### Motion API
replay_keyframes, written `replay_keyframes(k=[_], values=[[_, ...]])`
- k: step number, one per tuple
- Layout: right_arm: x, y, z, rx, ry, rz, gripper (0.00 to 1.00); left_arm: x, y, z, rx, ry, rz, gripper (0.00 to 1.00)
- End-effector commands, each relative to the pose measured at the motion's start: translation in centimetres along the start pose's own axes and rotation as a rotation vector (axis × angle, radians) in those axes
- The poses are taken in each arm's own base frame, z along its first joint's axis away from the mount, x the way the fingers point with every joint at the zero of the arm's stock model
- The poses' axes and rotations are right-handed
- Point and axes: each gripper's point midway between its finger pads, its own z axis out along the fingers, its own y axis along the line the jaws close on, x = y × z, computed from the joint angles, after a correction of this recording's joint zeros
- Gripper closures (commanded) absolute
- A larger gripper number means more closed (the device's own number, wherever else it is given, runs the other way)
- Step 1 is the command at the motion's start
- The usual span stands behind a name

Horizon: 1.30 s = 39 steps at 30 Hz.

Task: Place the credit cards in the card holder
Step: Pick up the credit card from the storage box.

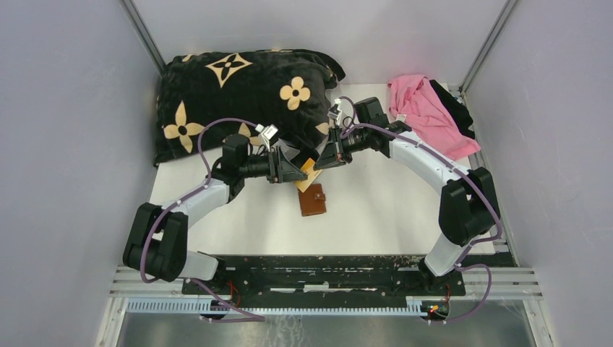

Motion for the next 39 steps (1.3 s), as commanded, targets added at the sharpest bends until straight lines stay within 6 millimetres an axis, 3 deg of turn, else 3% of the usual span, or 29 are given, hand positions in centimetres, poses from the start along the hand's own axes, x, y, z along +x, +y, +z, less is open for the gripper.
replay_keyframes(k=[1,9,16,17,20,24,27,34,39], values=[[-0.4,1.9,-0.4,-0.088,-0.008,-0.046,0.99,-0.6,-1.5,0.1,0.101,0.018,0.044,0.38],[0.0,1.0,0.3,-0.1,0.017,-0.018,0.99,-0.6,-1.8,0.0,0.127,0.019,0.038,0.56],[-0.1,0.1,0.9,-0.092,0.025,0.002,0.99,-0.1,-2.1,0.0,0.171,0.023,0.013,0.95],[-0.2,-0.1,0.9,-0.087,0.022,0.007,0.99,-0.1,-2.1,0.0,0.173,0.02,0.01,0.97],[-0.8,-0.3,0.8,-0.073,0.004,0.012,0.96,0.2,-1.9,0.0,0.171,0.013,-0.007,0.97],[-1.5,-0.9,0.7,-0.015,-0.028,0.002,0.67,0.0,-0.9,0.1,0.112,-0.043,-0.044,0.97],[-2.2,-1.5,0.7,0.026,-0.078,-0.01,0.55,-0.5,-0.3,0.0,0.067,-0.118,-0.077,0.97],[-3.3,-3.2,0.2,0.128,-0.236,-0.032,0.51,-3.4,0.2,-0.8,0.006,-0.346,-0.203,0.97],[-2.9,-3.9,0.5,0.146,-0.301,-0.047,0.51,-5.3,0.1,-1.6,-0.009,-0.466,-0.271,0.97]])
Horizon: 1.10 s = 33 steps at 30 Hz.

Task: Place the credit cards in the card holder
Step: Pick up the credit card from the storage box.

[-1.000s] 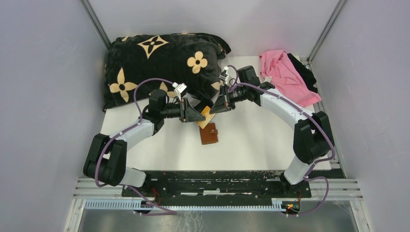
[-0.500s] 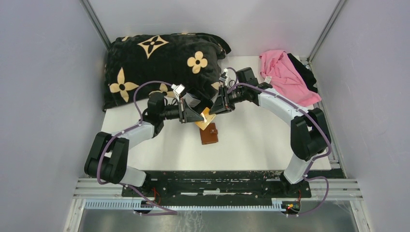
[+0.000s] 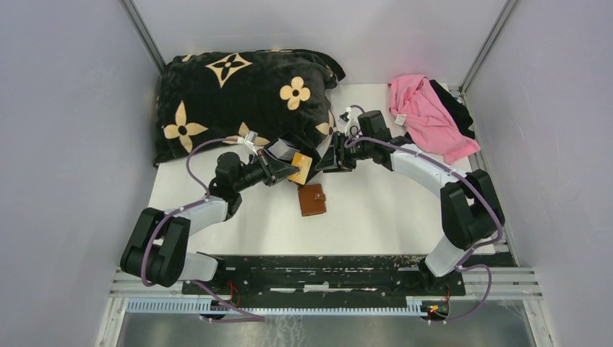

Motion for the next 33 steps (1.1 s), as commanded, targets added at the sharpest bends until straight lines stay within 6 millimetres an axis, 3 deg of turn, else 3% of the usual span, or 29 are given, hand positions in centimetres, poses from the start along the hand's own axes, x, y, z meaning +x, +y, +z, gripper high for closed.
replay_keyframes(k=[1,11,33], values=[[-2.0,2.0,-0.3,-0.031,-0.157,-0.079,0.51,-3.8,-2.7,-0.1,0.053,-0.19,-0.054,0.97],[-2.3,4.9,1.4,-0.179,-0.24,-0.036,0.52,-3.5,-1.5,-0.1,0.018,-0.217,-0.132,0.97],[-2.7,5.5,3.9,-0.273,-0.202,0.038,0.55,-4.0,-1.9,0.8,0.051,-0.215,-0.186,0.97]])
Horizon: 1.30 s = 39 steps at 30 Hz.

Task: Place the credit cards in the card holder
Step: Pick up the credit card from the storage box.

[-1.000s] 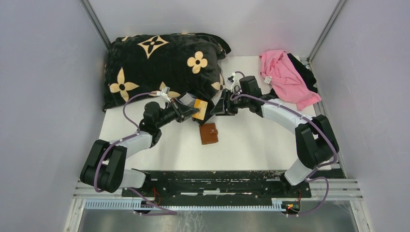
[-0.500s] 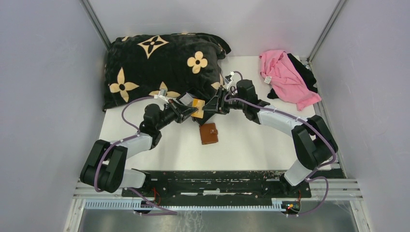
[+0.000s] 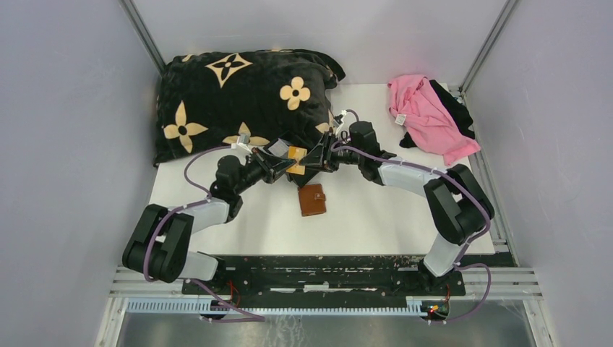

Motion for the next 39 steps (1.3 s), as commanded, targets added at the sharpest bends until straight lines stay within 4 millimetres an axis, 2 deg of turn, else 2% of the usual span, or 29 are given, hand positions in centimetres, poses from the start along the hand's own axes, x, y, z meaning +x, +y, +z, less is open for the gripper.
replay_keyframes(k=[1,9,18,25,30,35,39], values=[[-1.3,3.0,0.8,-0.116,-0.017,-0.031,0.56,-0.4,-2.1,0.5,0.071,-0.006,0.003,0.97],[-0.7,4.5,2.0,-0.193,0.014,0.005,0.68,0.3,-1.3,1.1,0.062,0.012,-0.017,0.97],[-0.2,6.2,2.3,-0.241,0.044,0.022,0.97,1.4,-1.1,1.8,0.078,0.038,-0.046,0.95],[0.1,6.5,1.4,-0.208,0.064,-0.009,0.99,1.4,-0.1,1.2,0.028,0.017,-0.038,0.64],[0.6,5.0,0.3,-0.062,0.087,-0.088,0.99,0.9,2.1,0.2,-0.11,-0.022,0.074,0.54],[1.7,1.9,-1.5,0.175,0.155,-0.198,0.99,0.2,4.0,-1.9,-0.252,-0.072,0.204,0.53],[3.5,-0.3,-2.6,0.348,0.236,-0.265,0.99,0.7,5.6,-3.5,-0.335,-0.068,0.285,0.54]])
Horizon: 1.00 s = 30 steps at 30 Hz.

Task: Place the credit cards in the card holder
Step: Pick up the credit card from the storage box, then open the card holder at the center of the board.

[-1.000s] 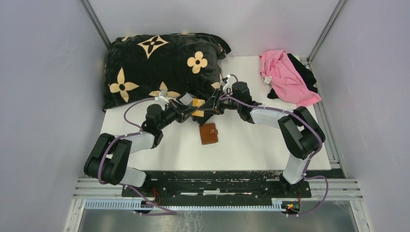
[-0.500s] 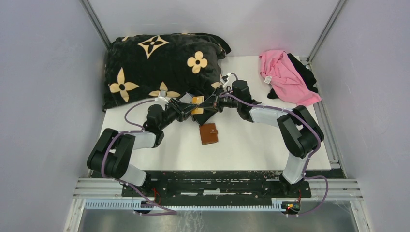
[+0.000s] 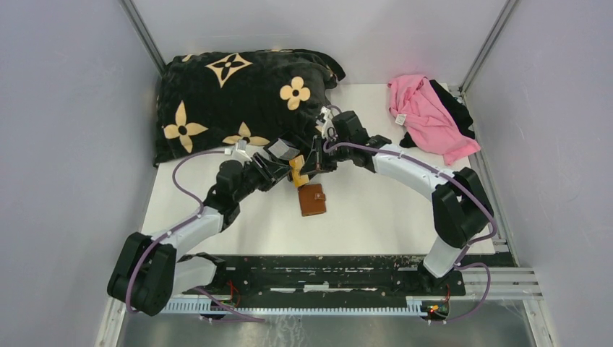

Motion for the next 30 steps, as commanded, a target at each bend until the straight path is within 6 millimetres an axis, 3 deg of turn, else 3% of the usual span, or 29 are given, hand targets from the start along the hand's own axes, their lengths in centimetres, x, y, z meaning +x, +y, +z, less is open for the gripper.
replay_keyframes(k=[1,8,17,30], values=[[2.6,-2.3,-1.8,0.228,0.1,-0.142,0.99,0.9,3.9,-1.4,-0.153,0.003,0.167,0.54],[5.3,-4.3,-1.5,0.414,0.183,-0.213,0.99,3.3,6.8,-2.5,-0.256,0.066,0.278,0.59],[6.1,-5.6,-0.4,0.532,0.211,-0.26,0.99,5.8,9.3,-2.1,-0.355,0.162,0.371,0.61],[5.7,-7.6,0.8,0.638,0.228,-0.301,0.99,7.4,9.7,-0.2,-0.388,0.233,0.418,0.62]])
